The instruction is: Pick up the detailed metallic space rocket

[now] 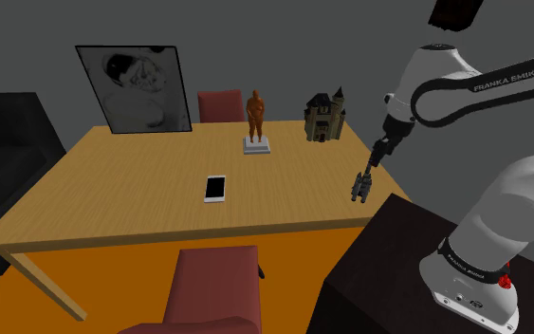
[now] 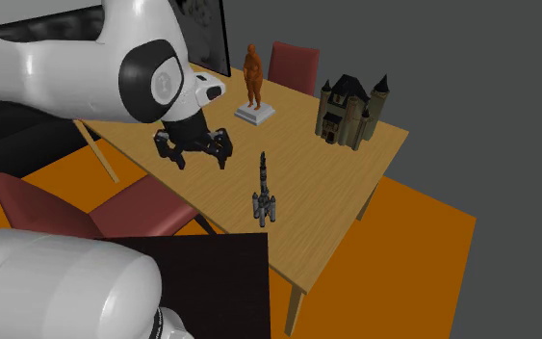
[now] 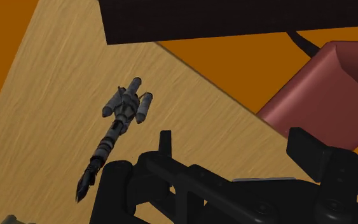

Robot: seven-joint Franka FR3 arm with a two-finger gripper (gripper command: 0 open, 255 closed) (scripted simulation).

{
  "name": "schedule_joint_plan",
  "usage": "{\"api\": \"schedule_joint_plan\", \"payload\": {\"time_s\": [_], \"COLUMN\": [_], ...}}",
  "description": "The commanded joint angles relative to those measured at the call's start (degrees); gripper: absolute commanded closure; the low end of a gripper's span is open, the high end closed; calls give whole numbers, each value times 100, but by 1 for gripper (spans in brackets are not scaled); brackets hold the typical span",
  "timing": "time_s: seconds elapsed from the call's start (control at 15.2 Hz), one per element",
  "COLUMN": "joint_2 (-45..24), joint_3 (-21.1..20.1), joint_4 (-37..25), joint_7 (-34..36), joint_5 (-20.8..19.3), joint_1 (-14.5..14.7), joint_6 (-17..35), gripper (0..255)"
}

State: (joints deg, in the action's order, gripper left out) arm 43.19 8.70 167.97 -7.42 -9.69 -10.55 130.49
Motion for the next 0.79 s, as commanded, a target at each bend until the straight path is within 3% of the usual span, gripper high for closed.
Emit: {"api": "schedule_joint_plan", "payload": {"time_s": [0.0,0.53,0.66,0.73], "joint_2": [-412,-2693,-3397,-3757], "joint_3": [143,349,192,-31], "joint_4": [156,268,129,14], "joint_7": [-47,198,490,837], "joint_5": [-218,-1127,-1581,-2055], "joint_1": [-217,-1171,-1637,-2066], "joint_6": [731,3674,4391,4721], "gripper": [0,0,0,0]}}
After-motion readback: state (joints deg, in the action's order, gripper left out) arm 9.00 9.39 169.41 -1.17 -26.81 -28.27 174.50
